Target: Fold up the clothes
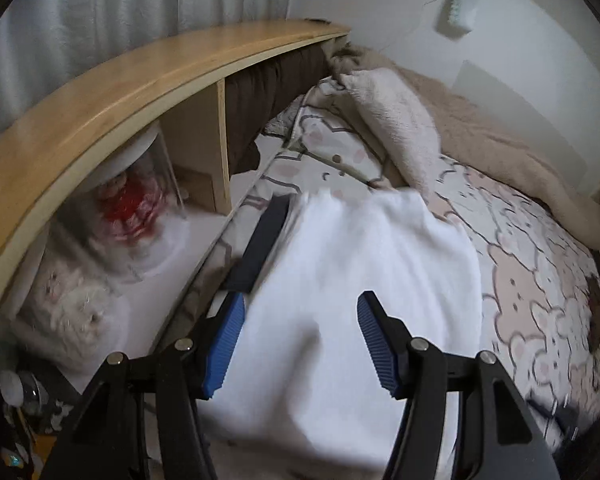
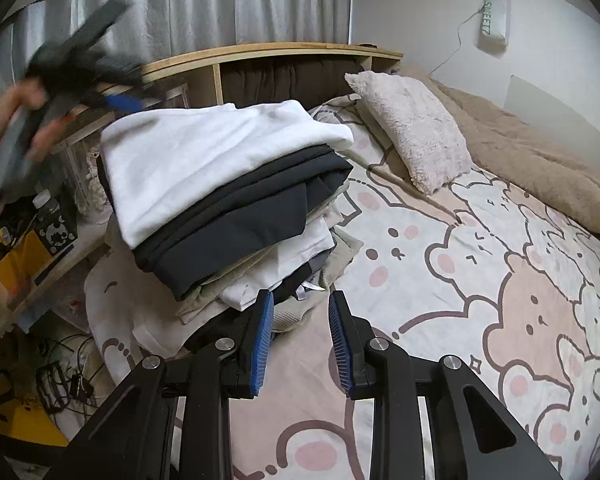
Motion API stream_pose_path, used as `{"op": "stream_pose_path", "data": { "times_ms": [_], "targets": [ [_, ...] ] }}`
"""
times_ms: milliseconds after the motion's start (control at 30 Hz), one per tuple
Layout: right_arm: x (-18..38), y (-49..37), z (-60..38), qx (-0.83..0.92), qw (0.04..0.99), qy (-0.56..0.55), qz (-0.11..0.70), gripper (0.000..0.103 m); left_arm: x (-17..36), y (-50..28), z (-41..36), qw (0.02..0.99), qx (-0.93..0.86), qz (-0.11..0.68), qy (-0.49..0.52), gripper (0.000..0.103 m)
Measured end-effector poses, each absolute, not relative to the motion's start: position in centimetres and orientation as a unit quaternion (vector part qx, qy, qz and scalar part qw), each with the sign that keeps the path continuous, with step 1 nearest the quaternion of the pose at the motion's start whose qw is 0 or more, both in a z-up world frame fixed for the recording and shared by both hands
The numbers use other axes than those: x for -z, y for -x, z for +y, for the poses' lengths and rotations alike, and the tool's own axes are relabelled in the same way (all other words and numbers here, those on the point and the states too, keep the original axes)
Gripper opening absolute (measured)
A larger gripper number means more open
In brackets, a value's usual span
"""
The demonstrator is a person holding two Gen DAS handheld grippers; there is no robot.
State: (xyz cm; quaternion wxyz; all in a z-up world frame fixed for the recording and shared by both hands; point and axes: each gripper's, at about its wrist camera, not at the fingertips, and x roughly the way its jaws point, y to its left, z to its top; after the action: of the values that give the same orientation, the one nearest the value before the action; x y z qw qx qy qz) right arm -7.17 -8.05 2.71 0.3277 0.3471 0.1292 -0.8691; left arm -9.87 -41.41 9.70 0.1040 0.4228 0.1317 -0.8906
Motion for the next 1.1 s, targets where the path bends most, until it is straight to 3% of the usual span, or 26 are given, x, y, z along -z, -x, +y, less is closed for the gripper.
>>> {"op": "stream_pose_path", "data": {
  "times_ms": [200, 367, 433, 567, 633, 767, 800, 867, 1100],
  "targets": [
    [-2.5, 6.7, -7.9, 0.868, 0.317, -0.354, 0.142, 0.028, -3.9, 8.3, -41.9, 0.146, 0.883, 0.083, -0.438, 0.060],
    [-3.2, 6.2, -7.3, 0.873, 0.316, -0.344, 0.141, 0.028, -5.0, 5.3, -41.2, 0.149, 0.904, 0.095, -0.389, 0.060],
    [-4.0, 6.1, -7.3, 0.874, 0.318, -0.339, 0.141, 0.028, -6.1, 3.4, -39.8, 0.164, 0.914, 0.102, -0.356, 0.074],
    [-5.7, 6.2, -7.3, 0.865, 0.318, -0.356, 0.158, 0.028, -8.2, -1.2, -36.0, 0.158, 0.938, 0.123, -0.282, 0.087],
    [-6.3, 5.9, -6.4, 0.851, 0.320, -0.373, 0.185, 0.028, -8.8, -3.2, -34.1, 0.152, 0.946, 0.134, -0.251, 0.102],
    [-8.3, 4.4, -2.9, 0.868, 0.299, -0.351, 0.186, 0.029, -9.2, -5.7, -30.5, 0.151, 0.953, 0.147, -0.219, 0.103],
    [-8.8, 3.9, -1.9, 0.874, 0.292, -0.343, 0.182, 0.035, -9.4, -6.3, -29.6, 0.151, 0.953, 0.151, -0.214, 0.103],
    [-9.6, 2.7, 0.4, 0.891, 0.271, -0.317, 0.181, 0.083, -9.6, -7.5, -28.0, 0.155, 0.954, 0.156, -0.205, 0.103],
    [-10.3, -1.9, 7.7, 0.929, 0.205, -0.258, 0.171, 0.088, -10.2, -9.9, -23.2, 0.161, 0.962, 0.126, -0.182, 0.103]
  ]
}}
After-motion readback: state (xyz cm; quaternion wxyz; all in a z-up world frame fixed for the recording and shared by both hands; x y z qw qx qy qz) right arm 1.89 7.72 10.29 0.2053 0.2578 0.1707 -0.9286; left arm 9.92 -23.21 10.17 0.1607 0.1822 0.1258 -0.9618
